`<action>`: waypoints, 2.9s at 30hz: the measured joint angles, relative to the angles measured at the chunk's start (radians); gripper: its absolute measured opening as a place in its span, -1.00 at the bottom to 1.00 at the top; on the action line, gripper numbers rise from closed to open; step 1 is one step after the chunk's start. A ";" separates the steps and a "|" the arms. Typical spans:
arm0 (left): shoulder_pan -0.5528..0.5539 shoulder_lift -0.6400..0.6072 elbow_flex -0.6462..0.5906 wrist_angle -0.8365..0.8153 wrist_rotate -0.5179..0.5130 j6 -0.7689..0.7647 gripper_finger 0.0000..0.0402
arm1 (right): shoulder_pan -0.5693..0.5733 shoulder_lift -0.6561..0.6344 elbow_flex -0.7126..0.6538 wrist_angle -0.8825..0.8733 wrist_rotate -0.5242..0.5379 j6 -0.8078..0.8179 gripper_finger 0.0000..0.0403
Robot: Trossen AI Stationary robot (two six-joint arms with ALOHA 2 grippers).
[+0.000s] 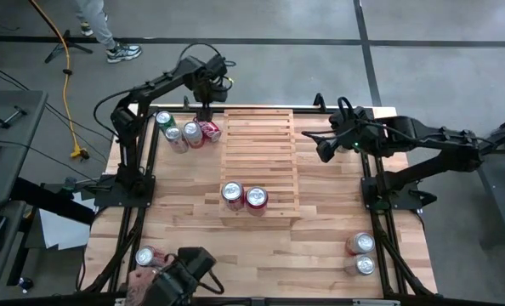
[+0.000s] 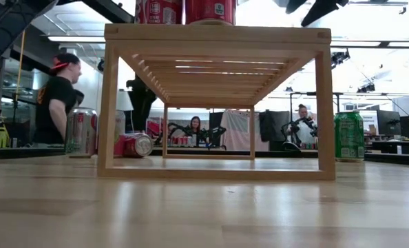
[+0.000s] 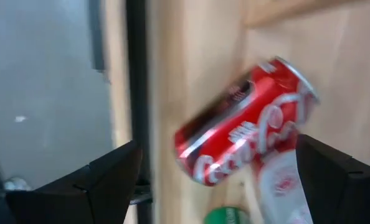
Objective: Place canned beverage on shelf
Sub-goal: Put the top red soda can on the shelf aligned with the other red soda cans
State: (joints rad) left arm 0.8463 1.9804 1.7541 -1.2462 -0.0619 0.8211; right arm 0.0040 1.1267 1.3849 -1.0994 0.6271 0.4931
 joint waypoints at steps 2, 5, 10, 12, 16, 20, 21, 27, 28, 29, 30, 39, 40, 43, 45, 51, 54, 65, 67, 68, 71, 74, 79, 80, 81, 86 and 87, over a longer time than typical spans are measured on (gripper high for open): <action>0.003 -0.002 -0.031 -0.014 0.033 -0.005 0.61 | 0.000 0.000 0.000 -0.006 -0.002 -0.003 0.90; 0.005 -0.005 -0.082 -0.008 0.057 -0.029 0.61 | 0.000 0.000 0.000 -0.015 -0.003 -0.002 0.90; 0.004 -0.005 -0.165 0.038 0.060 -0.035 0.61 | 0.000 0.000 0.000 -0.015 -0.004 -0.001 0.90; 0.003 -0.004 -0.177 0.042 0.059 -0.048 0.61 | 0.000 0.000 0.000 -0.015 -0.003 0.004 0.90; 0.004 -0.005 -0.197 0.081 0.057 -0.031 0.61 | 0.000 0.000 0.000 -0.014 -0.003 0.023 0.90; 0.004 -0.005 -0.243 0.179 0.048 -0.003 0.61 | 0.000 0.000 0.000 -0.007 0.000 0.030 0.90; 0.004 -0.005 -0.254 0.198 0.047 -0.001 0.61 | 0.000 0.000 0.000 -0.004 0.000 0.033 0.90; -0.005 -0.005 -0.306 0.295 0.018 0.002 0.61 | 0.000 0.000 0.000 0.007 0.000 0.041 0.90; -0.008 -0.005 -0.311 0.303 0.016 0.003 0.61 | 0.000 0.000 0.000 0.010 0.000 0.041 0.90; -0.009 -0.005 -0.316 0.309 0.012 0.002 0.61 | 0.000 0.000 0.000 0.013 0.000 0.041 0.90; -0.010 -0.005 -0.318 0.308 0.007 0.002 0.61 | 0.000 0.000 0.000 0.014 0.000 0.041 0.90; -0.047 -0.005 -0.318 0.303 -0.167 -0.049 0.61 | 0.000 0.000 0.000 0.017 0.000 0.049 0.90; -0.052 -0.005 -0.318 0.303 -0.176 -0.049 0.61 | 0.000 0.000 0.000 0.017 0.000 0.049 0.90; -0.059 -0.005 -0.318 0.303 -0.182 -0.042 0.58 | 0.000 0.000 0.000 0.017 0.000 0.049 0.90; -0.061 -0.005 -0.318 0.305 -0.175 -0.047 0.54 | 0.000 0.000 0.000 0.017 0.000 0.049 0.90; -0.062 -0.005 -0.318 0.328 -0.147 -0.064 0.41 | 0.000 0.000 0.000 0.017 0.000 0.049 0.90; -0.061 -0.005 -0.318 0.327 -0.132 -0.068 0.40 | 0.000 0.000 0.000 0.017 -0.001 0.049 0.90; -0.063 -0.005 -0.315 0.326 -0.159 -0.119 -0.27 | 0.000 0.000 0.000 0.017 -0.007 0.049 0.90; -0.063 -0.006 -0.312 0.324 -0.160 -0.134 -0.46 | 0.000 0.000 0.000 0.017 -0.008 0.049 0.90; -0.063 -0.006 -0.307 0.317 -0.160 -0.143 -0.52 | 0.000 0.000 0.000 0.017 -0.008 0.049 0.90; -0.060 -0.002 -0.273 0.263 -0.155 -0.159 -0.63 | 0.000 0.000 0.000 0.017 -0.008 0.049 0.90; -0.052 -0.006 -0.226 0.218 -0.152 -0.163 -0.82 | 0.000 0.000 0.000 0.017 -0.008 0.049 0.90; -0.029 -0.040 -0.167 0.226 -0.133 -0.175 -0.98 | 0.000 0.000 0.000 0.017 -0.007 0.047 0.90; -0.025 -0.039 -0.161 0.222 -0.123 -0.179 -0.99 | 0.000 0.000 0.000 0.017 -0.007 0.048 0.90; -0.018 -0.037 -0.157 0.221 -0.113 -0.187 -0.99 | 0.000 0.000 0.000 0.017 -0.007 0.048 0.90; -0.002 -0.037 -0.165 0.225 -0.038 -0.208 -1.00 | 0.000 0.000 0.000 0.017 -0.007 0.048 0.90; -0.002 -0.037 -0.168 0.223 -0.030 -0.205 -0.99 | 0.001 0.000 0.000 0.017 -0.007 0.048 0.90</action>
State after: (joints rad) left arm 0.8444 1.9435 1.5858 -1.0232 -0.0917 0.6159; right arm 0.0045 1.1263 1.3853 -1.0821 0.6197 0.5415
